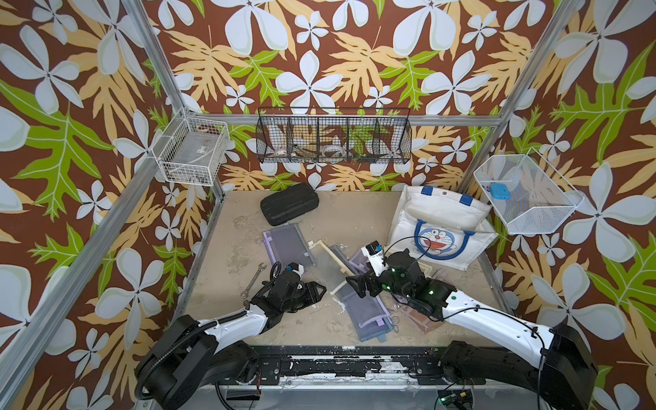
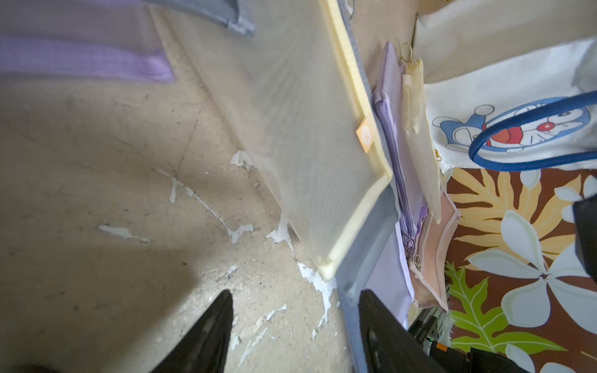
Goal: Put the pencil pouch into the canvas bag
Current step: Pick up the pencil case from the pencil case.
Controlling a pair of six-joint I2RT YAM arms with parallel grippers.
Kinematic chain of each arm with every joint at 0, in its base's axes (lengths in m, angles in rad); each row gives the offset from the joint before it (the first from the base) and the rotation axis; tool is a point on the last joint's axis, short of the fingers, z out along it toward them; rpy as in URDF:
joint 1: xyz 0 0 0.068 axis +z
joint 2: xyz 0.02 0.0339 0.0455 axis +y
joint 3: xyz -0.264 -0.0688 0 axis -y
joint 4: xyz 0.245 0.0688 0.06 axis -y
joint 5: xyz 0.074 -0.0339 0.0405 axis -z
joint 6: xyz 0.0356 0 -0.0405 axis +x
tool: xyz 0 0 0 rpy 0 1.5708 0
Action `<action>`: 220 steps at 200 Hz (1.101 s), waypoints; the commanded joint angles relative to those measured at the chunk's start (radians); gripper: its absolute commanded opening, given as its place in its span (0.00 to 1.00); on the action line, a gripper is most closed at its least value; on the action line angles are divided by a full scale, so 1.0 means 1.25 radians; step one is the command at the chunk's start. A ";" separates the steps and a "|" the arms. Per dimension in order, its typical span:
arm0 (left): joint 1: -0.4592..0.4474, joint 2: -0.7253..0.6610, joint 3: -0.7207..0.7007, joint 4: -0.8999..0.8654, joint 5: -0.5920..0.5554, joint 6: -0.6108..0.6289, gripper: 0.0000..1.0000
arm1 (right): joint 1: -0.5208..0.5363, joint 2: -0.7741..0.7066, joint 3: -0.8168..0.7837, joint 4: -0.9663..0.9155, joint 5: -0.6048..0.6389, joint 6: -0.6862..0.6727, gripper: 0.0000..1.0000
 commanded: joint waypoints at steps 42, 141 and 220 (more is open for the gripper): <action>-0.001 0.159 -0.020 0.366 -0.008 -0.120 0.56 | 0.011 -0.017 -0.028 0.060 0.044 0.014 1.00; -0.002 0.309 -0.014 0.509 0.013 -0.157 0.09 | 0.011 -0.062 -0.073 0.051 0.092 -0.003 1.00; -0.028 0.143 0.019 0.257 -0.016 -0.003 0.00 | 0.010 -0.091 -0.076 0.032 0.096 0.002 1.00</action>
